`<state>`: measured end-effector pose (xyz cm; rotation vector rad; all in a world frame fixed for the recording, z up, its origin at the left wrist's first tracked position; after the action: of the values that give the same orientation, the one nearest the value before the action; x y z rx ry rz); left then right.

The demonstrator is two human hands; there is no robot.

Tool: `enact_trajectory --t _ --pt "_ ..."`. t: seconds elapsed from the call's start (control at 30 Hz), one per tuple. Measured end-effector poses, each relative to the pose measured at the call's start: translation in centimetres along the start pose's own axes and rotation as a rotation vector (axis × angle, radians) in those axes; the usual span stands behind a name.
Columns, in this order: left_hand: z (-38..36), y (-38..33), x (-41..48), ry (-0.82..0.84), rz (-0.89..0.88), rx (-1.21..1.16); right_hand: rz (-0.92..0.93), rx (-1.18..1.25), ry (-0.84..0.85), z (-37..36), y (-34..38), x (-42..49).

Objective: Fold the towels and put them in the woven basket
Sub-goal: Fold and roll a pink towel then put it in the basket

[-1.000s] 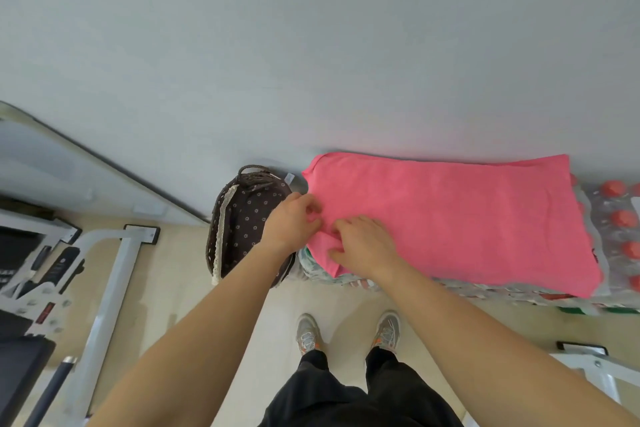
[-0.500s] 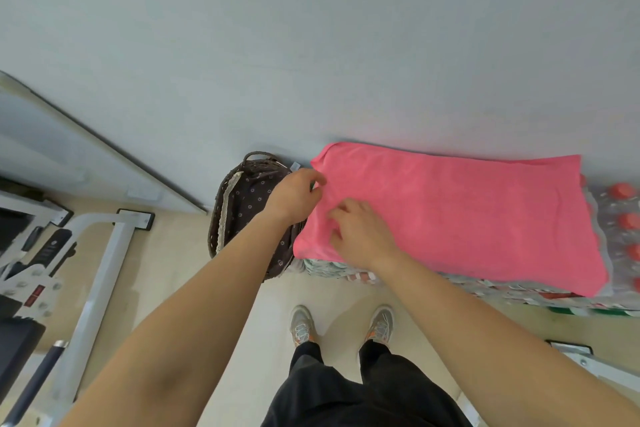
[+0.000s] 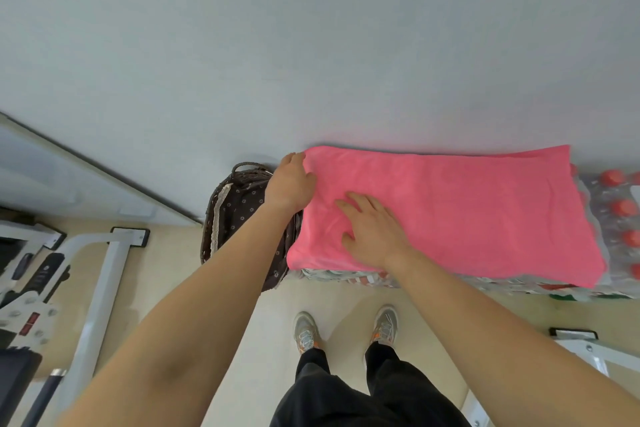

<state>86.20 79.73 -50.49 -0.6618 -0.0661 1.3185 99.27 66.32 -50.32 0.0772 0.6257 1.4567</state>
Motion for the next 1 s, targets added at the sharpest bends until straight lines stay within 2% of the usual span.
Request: enact_trajectory --t 0.2,0.53,0.67,0.77,1.0 --pt "-1.4 -6.3 -1.9 -0.017 -0.176 0.115 -0.173 0.066 -0.088 4.5 -5.9 -2.4" --pt "-11.6 -23.3 -4.2 0.166 -0.612 0.267 -0.584 0.106 -0.284 10.2 -22.5 -12.1" --pt "-16.1 -28.9 -5.3 0.222 -0.793 0.430 -0.753 0.151 -0.290 10.2 -27.9 -15.3" --pt "-19.3 -31.6 -5.2 0.276 -0.862 0.565 -0.773 0.216 -0.253 9.3 -29.6 -16.6" --pt "-23.3 -35.4 -2.6 0.259 -0.860 0.682 -0.752 0.169 -0.366 8.0 -30.6 -18.2"
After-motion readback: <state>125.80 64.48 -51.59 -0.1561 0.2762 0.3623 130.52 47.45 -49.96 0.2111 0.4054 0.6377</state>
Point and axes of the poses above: each hand's wrist, its own x-axis towards the middle knuckle, its own z-axis out of the back of the hand, y = z × x, the point moved 3 cm from there along x, towards the middle knuckle, and after that the axes turned 6 degrees about x, right-handed, at the moved point
